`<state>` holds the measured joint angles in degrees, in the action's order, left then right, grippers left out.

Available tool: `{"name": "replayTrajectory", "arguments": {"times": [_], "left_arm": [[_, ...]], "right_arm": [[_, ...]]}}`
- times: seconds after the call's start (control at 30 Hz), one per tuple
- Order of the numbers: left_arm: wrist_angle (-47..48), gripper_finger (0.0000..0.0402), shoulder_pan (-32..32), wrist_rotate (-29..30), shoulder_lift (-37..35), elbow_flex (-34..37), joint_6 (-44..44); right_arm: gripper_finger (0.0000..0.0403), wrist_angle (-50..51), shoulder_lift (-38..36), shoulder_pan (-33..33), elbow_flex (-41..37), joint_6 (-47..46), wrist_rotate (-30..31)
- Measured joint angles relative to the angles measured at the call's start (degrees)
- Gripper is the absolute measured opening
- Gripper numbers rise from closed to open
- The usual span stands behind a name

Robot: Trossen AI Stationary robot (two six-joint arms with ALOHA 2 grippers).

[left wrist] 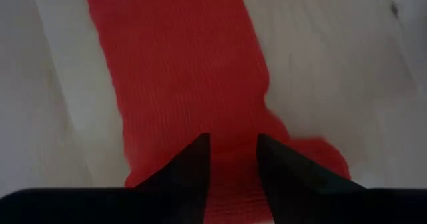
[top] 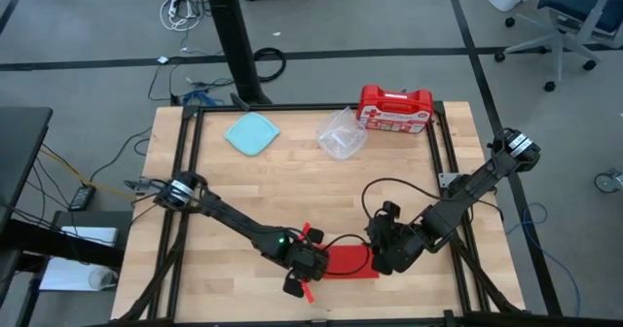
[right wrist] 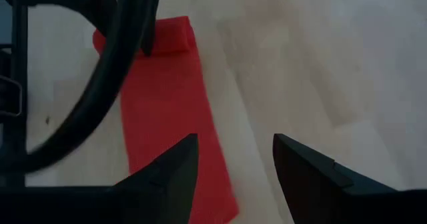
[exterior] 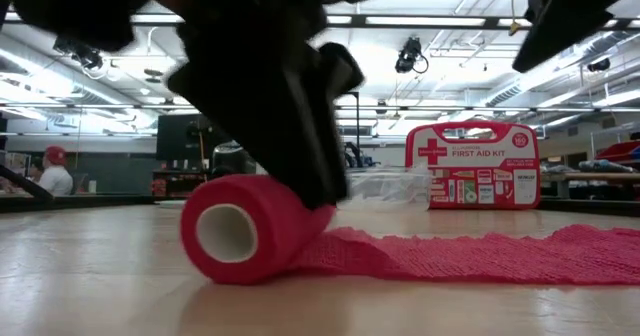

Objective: Roll bandage
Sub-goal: Roll the red bandage

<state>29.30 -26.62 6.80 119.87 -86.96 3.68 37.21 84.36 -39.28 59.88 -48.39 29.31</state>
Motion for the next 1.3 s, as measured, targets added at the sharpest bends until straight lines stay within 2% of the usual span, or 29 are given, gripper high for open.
{"name": "replayTrajectory", "arguments": {"times": [0.17, 0.37, 0.5, 0.8, 1.0, 1.1, 1.3], "left_arm": [[-5.7, 0.0127, 0.3, 1.1, 2.2, 0.0, -1.9], [-8.8, 0.0127, 1.1, 3.5, 2.6, -0.4, -3.5], [-5.2, 0.0127, 1.5, 4.0, 2.3, -3.3, -4.4], [14.4, 0.0127, 1.1, 3.7, 2.2, -12.6, -3.5], [24.2, 0.0127, 1.0, 1.3, 2.1, -14.1, -3.8], [24.9, 0.0127, 1.0, 1.3, 2.1, -13.9, -4.9], [20.2, 0.0127, 1.1, 0.9, 2.1, -11.2, -5.1]], "right_arm": [[0.0191, 1.5, 0.0, -0.7, 0.0, -4.5, -3.5], [0.0191, 3.5, 0.0, -1.4, 0.0, -7.2, -3.8], [0.0191, 4.5, 0.0, -1.5, 0.0, -7.5, -3.6], [0.0191, 4.7, 0.0, -1.5, 0.0, -7.1, -1.6], [0.0191, 4.7, 0.0, -1.6, 0.0, -7.0, -1.3], [0.0191, 4.7, 0.0, -1.6, 0.0, -7.1, -1.3], [0.0191, 4.7, 0.0, -2.2, -0.2, -8.7, -2.9]]}}
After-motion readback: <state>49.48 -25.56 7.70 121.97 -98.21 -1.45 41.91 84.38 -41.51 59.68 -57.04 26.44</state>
